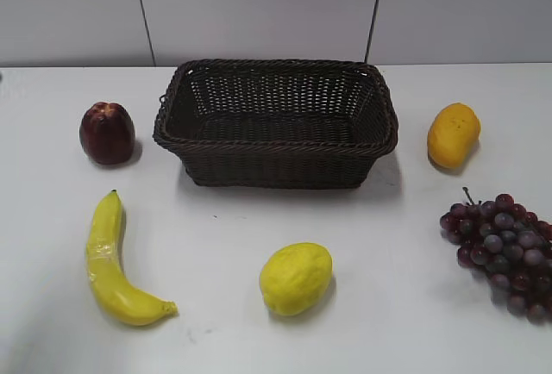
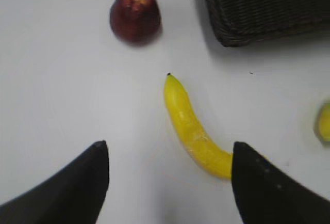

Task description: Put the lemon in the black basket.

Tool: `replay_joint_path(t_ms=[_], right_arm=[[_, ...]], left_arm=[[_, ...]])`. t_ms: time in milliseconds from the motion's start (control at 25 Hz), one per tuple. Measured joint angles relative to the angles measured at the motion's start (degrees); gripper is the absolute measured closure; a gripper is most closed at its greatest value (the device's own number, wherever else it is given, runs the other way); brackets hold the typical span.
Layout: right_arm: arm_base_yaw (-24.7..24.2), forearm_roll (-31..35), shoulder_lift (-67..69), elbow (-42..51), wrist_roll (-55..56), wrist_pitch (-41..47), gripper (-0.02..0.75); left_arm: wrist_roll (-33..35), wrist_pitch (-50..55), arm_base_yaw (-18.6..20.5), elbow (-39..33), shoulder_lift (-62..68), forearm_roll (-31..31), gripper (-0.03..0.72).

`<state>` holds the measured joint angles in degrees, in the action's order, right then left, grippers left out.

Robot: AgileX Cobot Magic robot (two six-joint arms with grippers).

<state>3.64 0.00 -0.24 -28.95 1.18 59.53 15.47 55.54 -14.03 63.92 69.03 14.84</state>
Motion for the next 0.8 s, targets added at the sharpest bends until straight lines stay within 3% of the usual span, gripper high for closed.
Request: replay_joint_path(t_ms=[440, 680, 800], right_arm=[[0.00, 0.00, 0.00, 0.00, 0.00, 0.00, 0.149], [0.00, 0.00, 0.00, 0.00, 0.00, 0.00, 0.149], [0.00, 0.00, 0.00, 0.00, 0.00, 0.00, 0.149]], left_arm=[[0.00, -0.98, -24.00, 7.14, 18.80, 0.00, 0.139], [0.05, -1.01, -33.04, 14.02, 28.13, -0.76, 0.139], [0.05, -1.01, -35.79, 17.36, 32.25, -1.39, 0.139]])
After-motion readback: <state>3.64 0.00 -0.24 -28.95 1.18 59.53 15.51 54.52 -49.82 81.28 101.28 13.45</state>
